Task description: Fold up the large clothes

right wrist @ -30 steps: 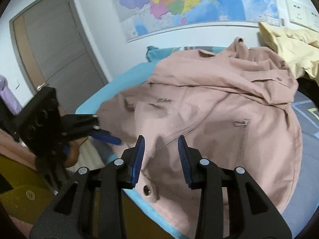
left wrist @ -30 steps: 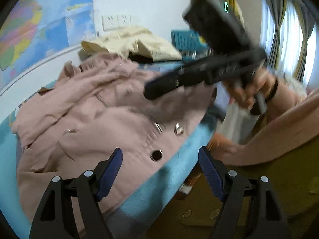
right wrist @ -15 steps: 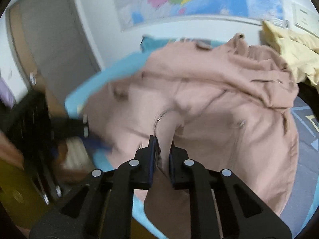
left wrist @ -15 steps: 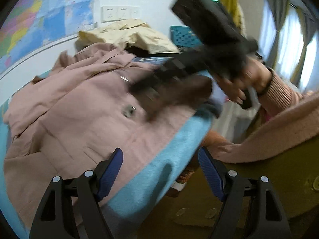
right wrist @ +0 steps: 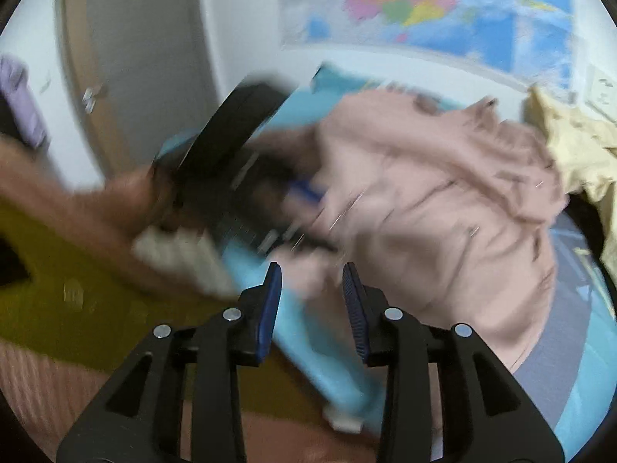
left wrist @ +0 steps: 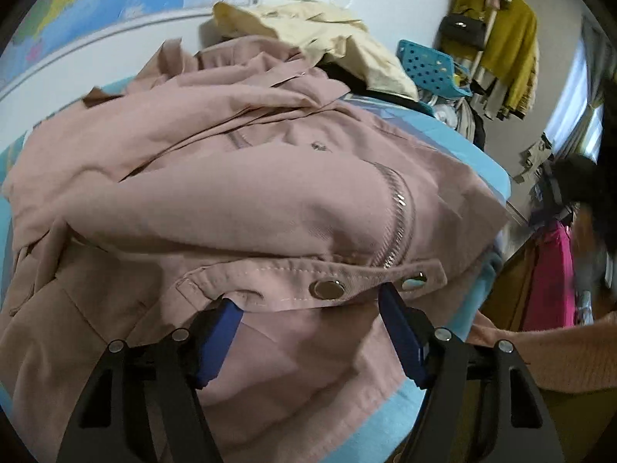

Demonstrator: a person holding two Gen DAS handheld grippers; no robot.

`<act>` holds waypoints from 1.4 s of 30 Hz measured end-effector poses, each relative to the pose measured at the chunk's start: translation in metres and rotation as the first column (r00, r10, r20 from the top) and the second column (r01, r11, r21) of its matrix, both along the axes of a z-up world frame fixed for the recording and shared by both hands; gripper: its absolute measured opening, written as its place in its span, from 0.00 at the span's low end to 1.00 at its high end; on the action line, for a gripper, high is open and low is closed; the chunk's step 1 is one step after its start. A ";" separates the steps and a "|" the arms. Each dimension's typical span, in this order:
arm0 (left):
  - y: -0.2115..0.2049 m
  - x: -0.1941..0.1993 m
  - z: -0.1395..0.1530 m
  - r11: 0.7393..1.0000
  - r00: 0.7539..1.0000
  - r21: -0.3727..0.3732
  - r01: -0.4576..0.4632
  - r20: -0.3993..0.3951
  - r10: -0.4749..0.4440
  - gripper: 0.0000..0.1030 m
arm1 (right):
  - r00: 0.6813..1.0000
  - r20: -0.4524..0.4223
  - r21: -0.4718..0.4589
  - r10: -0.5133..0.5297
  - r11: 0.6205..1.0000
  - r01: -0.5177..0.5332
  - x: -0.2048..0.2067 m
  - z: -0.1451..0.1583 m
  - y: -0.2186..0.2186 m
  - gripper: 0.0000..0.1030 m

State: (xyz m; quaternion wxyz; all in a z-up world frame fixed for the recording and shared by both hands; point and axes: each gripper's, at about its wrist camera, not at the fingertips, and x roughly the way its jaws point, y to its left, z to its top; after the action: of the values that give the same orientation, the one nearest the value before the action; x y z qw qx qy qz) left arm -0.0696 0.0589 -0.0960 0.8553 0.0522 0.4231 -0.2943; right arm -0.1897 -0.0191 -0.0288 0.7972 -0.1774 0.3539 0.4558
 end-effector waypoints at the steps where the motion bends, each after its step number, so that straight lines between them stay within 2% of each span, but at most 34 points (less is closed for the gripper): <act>1: 0.000 0.002 0.000 1.000 1.000 -0.006 -0.005 -0.007 0.005 0.68 | 1.000 -0.002 -0.046 0.001 0.999 -0.001 -0.003 -0.009 0.003 0.30; 2: 0.000 0.003 0.001 1.000 1.000 -0.007 -0.008 -0.008 0.007 0.68 | 1.000 -0.002 -0.113 -0.014 0.994 0.014 -0.002 -0.023 0.006 0.30; 4: -0.001 0.003 0.002 1.000 1.000 -0.006 -0.011 -0.008 0.011 0.68 | 0.999 0.002 -0.171 -0.036 0.985 0.036 0.000 -0.038 0.008 0.30; 7: -0.002 0.002 0.003 1.000 1.000 -0.010 -0.019 -0.014 0.019 0.68 | 0.993 0.095 -0.266 -0.072 0.959 0.095 0.003 -0.052 0.011 0.32; 11: -0.004 0.008 0.007 0.999 0.999 -0.038 -0.026 -0.026 0.025 0.68 | 0.980 0.195 -0.316 -0.032 0.944 0.094 -0.005 -0.054 0.015 0.43; 15: -0.004 0.014 0.006 0.998 0.998 -0.046 -0.045 -0.042 0.043 0.68 | 0.951 0.310 -0.341 -0.006 0.933 0.117 -0.013 -0.058 0.023 0.49; 18: -0.001 0.011 0.008 0.998 0.998 -0.040 -0.047 -0.037 0.045 0.68 | 0.903 0.430 -0.350 -0.014 0.919 0.181 -0.014 -0.063 0.034 0.49; 20: 0.005 0.003 0.009 0.999 0.999 -0.035 -0.042 -0.031 0.041 0.68 | 0.888 0.460 -0.341 -0.022 0.919 0.199 -0.013 -0.063 0.038 0.49; 23: 0.019 -0.019 0.006 1.000 1.000 -0.012 -0.024 -0.018 0.024 0.68 | 0.862 0.507 -0.371 0.016 0.907 0.201 -0.022 -0.068 0.037 0.42; 25: 0.027 -0.031 0.002 0.999 1.000 0.024 -0.028 0.001 0.028 0.76 | 0.860 0.510 -0.377 0.025 0.905 0.197 -0.017 -0.070 0.035 0.40; 27: 0.036 -0.047 -0.002 0.998 0.999 0.054 -0.025 0.028 0.024 0.76 | 0.862 0.507 -0.358 0.013 0.913 0.197 -0.009 -0.070 0.036 0.40; 28: 0.040 -0.056 -0.004 0.998 0.999 0.061 -0.017 0.040 0.015 0.78 | 0.863 0.505 -0.349 0.013 0.918 0.190 -0.005 -0.072 0.036 0.34; 29: 0.042 -0.062 -0.004 0.998 0.999 0.068 -0.015 0.050 0.012 0.79 | 0.885 0.466 -0.328 0.005 0.930 0.167 0.000 -0.071 0.037 0.23; 30: 0.043 -0.068 -0.005 0.997 0.998 0.081 -0.011 0.063 0.006 0.82 | 0.923 0.384 -0.292 -0.012 0.947 0.133 0.007 -0.068 0.036 0.02; 33: 0.042 -0.080 -0.009 0.985 0.994 0.169 -0.024 0.109 0.005 0.84 | 0.972 0.223 -0.152 -0.075 0.982 0.110 0.022 -0.046 0.020 0.02; 35: 0.042 -0.084 -0.013 0.973 0.990 0.226 -0.042 0.142 0.010 0.86 | 0.982 0.165 -0.042 -0.091 0.994 0.099 0.021 -0.023 0.003 0.02; 36: 0.043 -0.086 -0.012 0.972 0.987 0.229 -0.055 0.162 0.018 0.82 | 0.984 0.151 -0.019 -0.090 0.995 0.094 0.019 -0.016 -0.002 0.02; 37: 0.043 -0.086 -0.011 0.969 0.982 0.235 -0.076 0.184 0.033 0.66 | 0.985 0.144 -0.005 -0.093 0.996 0.094 0.017 -0.011 -0.005 0.02; 38: 0.044 -0.085 -0.009 0.958 0.975 0.262 -0.120 0.215 0.064 0.54 | 0.987 0.134 0.003 -0.092 0.996 0.092 0.015 -0.007 -0.008 0.02; 39: 0.046 -0.082 -0.008 0.950 0.971 0.274 -0.149 0.224 0.088 0.28 | 0.989 0.121 0.008 -0.082 0.997 0.082 0.012 -0.005 -0.009 0.02; 40: 0.051 -0.079 -0.006 0.946 0.969 0.269 -0.179 0.215 0.122 0.14 | 0.991 0.112 0.010 -0.075 0.997 0.074 0.010 -0.004 -0.009 0.02; 42: 0.059 -0.083 0.002 0.953 0.962 0.234 -0.192 0.238 0.135 0.13 | 0.996 0.085 0.007 -0.040 0.999 0.039 0.009 -0.002 -0.004 0.02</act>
State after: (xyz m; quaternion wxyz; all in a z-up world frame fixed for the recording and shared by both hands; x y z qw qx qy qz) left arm -0.1531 0.1177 -0.0938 0.9044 0.1584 0.3634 -0.1578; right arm -0.1805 -0.0233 -0.0308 0.8208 -0.1876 0.3219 0.4329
